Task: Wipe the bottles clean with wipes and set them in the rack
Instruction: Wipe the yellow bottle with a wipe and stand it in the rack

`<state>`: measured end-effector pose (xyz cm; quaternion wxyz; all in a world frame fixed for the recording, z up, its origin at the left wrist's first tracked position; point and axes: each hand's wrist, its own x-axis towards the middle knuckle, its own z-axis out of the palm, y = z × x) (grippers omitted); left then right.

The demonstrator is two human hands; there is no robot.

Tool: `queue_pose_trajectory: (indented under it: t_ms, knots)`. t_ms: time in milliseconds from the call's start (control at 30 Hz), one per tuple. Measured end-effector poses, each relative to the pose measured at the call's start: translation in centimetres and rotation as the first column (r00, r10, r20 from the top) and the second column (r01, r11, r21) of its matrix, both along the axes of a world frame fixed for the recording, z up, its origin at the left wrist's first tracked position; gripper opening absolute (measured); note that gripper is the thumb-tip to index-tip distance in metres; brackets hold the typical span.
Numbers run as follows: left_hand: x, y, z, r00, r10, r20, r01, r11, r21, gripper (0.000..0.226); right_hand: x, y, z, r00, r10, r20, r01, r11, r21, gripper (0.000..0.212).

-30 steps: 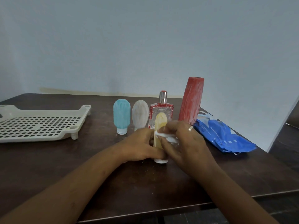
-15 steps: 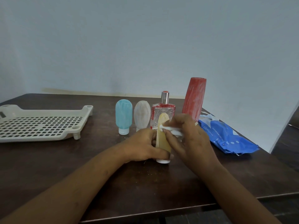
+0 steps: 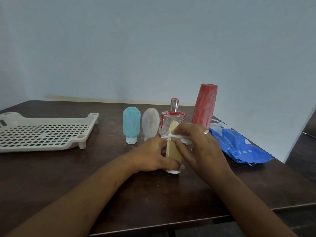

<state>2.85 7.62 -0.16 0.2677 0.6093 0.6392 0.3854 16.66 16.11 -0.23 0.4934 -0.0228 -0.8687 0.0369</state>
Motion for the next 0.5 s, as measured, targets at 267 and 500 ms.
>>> queue_pose_trajectory:
  t_ms: [267,500]
  knots:
    - [-0.3,-0.3,0.0,0.997,-0.022,0.071,0.027,0.997,-0.078,0.028,-0.1,0.9,-0.5,0.999,-0.042,-0.025,0.042,0.999,0.014,0.019]
    - [-0.5,-0.4,0.2,0.991,-0.053,0.12,0.068,0.989,-0.128,0.027,-0.2,2.1,-0.4,0.989,-0.117,-0.095,0.095,0.974,-0.204,0.014]
